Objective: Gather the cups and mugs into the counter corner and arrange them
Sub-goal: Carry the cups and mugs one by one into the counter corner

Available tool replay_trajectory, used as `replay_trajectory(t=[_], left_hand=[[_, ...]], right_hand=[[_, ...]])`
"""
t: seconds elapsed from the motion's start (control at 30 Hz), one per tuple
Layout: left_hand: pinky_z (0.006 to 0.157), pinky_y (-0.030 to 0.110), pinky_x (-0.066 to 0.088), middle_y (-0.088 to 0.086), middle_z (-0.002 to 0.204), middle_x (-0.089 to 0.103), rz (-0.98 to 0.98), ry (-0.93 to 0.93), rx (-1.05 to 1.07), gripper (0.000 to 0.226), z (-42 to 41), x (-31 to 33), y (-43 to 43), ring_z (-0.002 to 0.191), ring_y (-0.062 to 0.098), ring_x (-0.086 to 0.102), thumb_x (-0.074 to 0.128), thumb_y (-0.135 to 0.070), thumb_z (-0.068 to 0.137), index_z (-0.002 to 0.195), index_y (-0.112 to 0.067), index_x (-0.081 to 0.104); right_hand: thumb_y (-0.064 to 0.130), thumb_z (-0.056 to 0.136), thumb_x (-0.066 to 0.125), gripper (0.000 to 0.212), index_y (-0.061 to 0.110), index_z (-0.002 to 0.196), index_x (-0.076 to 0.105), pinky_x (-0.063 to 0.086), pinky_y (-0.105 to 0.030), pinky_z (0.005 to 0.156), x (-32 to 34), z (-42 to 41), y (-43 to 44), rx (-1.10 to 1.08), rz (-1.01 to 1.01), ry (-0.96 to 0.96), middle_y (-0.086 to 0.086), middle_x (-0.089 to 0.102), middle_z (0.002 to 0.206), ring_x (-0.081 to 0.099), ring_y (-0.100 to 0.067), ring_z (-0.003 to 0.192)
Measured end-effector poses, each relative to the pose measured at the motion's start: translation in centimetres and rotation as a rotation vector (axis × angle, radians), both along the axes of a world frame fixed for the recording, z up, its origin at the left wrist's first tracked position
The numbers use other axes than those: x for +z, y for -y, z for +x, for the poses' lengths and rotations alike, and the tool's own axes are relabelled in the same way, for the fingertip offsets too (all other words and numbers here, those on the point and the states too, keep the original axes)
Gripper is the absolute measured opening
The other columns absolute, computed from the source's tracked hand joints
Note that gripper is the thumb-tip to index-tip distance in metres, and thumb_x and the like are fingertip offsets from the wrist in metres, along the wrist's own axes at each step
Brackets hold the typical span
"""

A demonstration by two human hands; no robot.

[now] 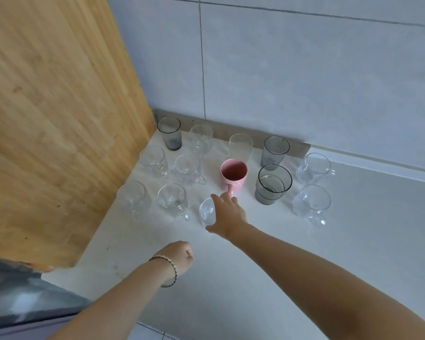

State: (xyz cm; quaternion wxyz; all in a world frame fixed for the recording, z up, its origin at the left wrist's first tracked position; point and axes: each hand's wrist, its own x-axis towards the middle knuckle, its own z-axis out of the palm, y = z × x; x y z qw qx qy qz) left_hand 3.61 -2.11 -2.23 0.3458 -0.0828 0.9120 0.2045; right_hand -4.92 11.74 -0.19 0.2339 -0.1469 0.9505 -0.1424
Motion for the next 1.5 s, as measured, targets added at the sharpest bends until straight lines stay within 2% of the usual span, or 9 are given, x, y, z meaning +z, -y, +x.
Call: replay_trajectory(t=[0.17, 0.33, 0.43, 0.53, 0.7, 1.0, 1.17, 1.3, 1.5], left_hand=[[0.086, 0.029, 0.046, -0.004, 0.093, 0.051, -0.025, 0.024, -0.068, 0.013, -1.1, -0.3, -1.3, 0.087, 0.017, 0.049, 0.039, -0.016, 0.090, 0.086, -0.022, 0.049], [0.083, 0.028, 0.045, -0.003, 0.092, 0.052, -0.047, 0.054, -0.217, 0.018, -2.7, 0.2, -6.1, 0.085, 0.018, 0.047, 0.039, -0.014, 0.087, 0.076, -0.026, 0.047], [0.070, 0.024, 0.040, 0.000, 0.089, 0.049, -0.045, 0.048, -0.347, 0.020, -3.9, 0.8, -11.1, 0.081, 0.020, 0.044, 0.039, -0.012, 0.087, 0.073, -0.024, 0.046], [0.079, 0.024, 0.039, 0.004, 0.094, 0.052, -0.046, 0.045, -0.463, 0.015, -4.7, 1.7, -17.2, 0.087, 0.021, 0.049, 0.039, -0.014, 0.091, 0.085, -0.021, 0.051], [0.095, 0.030, 0.045, 0.007, 0.121, 0.062, -0.039, -0.013, -0.599, 0.024, -4.2, 3.3, -29.5, 0.111, 0.025, 0.058, 0.039, -0.015, 0.092, 0.101, -0.016, 0.061], [0.093, 0.027, 0.045, 0.004, 0.122, 0.061, 0.000, -0.028, -0.712, 0.025, 0.7, 4.0, -55.9, 0.115, 0.023, 0.057, 0.039, -0.015, 0.093, 0.104, -0.017, 0.061], [0.086, 0.027, 0.044, 0.005, 0.108, 0.060, -0.021, -0.030, -0.837, 0.020, 3.3, 3.9, -68.5, 0.093, 0.021, 0.053, 0.037, -0.016, 0.093, 0.094, -0.019, 0.057], [0.093, 0.027, 0.044, 0.003, 0.121, 0.060, -0.008, -0.059, -0.947, 0.014, 5.0, 3.7, -77.4, 0.101, 0.020, 0.055, 0.039, -0.019, 0.094, 0.091, -0.023, 0.052], [0.095, 0.028, 0.045, 0.002, 0.123, 0.060, -0.011, -0.043, -1.079, 0.025, 7.9, 2.8, -86.4, 0.113, 0.022, 0.057, 0.040, -0.019, 0.093, 0.109, -0.019, 0.059]], right_hand=[[0.032, 0.081, 0.070, 0.091, 0.014, 0.149, 0.012, 0.044, -0.037, 0.100, -0.4, 1.7, -3.2, -0.061, 0.004, 0.043, -0.009, 0.028, 0.146, 0.036, -0.027, 0.132], [0.029, 0.090, 0.056, 0.052, 0.018, 0.138, 0.039, 0.040, -0.032, 0.102, -1.5, 4.8, -12.9, -0.209, 0.149, 0.254, -0.005, 0.044, 0.139, 0.044, -0.022, 0.129], [0.028, 0.092, 0.049, 0.043, 0.020, 0.134, 0.046, 0.040, -0.028, 0.100, -1.4, 6.6, -19.4, -0.332, 0.178, 0.300, 0.000, 0.052, 0.135, 0.049, -0.019, 0.126], [0.029, 0.093, 0.047, 0.040, 0.022, 0.132, 0.049, 0.041, -0.027, 0.098, -0.8, 8.4, -26.0, -0.464, 0.182, 0.298, 0.001, 0.055, 0.133, 0.051, -0.018, 0.125], [0.032, 0.093, 0.049, 0.037, 0.022, 0.129, 0.051, 0.043, -0.027, 0.094, 0.1, 11.4, -38.6, -0.679, 0.145, 0.283, 0.002, 0.059, 0.129, 0.054, -0.017, 0.121], [0.030, 0.093, 0.048, 0.036, 0.023, 0.128, 0.052, 0.043, -0.027, 0.092, 0.8, 19.1, -63.7, -0.846, 0.131, 0.229, 0.002, 0.060, 0.128, 0.055, -0.018, 0.120], [0.030, 0.092, 0.048, 0.035, 0.023, 0.126, 0.054, 0.043, -0.026, 0.088, 2.6, 24.2, -75.1, -0.969, 0.112, 0.214, 0.002, 0.062, 0.124, 0.057, -0.019, 0.117], [0.028, 0.093, 0.048, 0.035, 0.021, 0.126, 0.054, 0.043, -0.027, 0.091, 3.2, 28.6, -83.0, -1.106, 0.127, 0.201, 0.000, 0.060, 0.126, 0.056, -0.021, 0.118], [0.023, 0.091, 0.052, 0.045, 0.017, 0.136, 0.045, 0.040, -0.030, 0.098, 2.6, 32.8, -92.2, -1.300, 0.213, 0.136, -0.007, 0.041, 0.140, 0.044, -0.025, 0.127]])
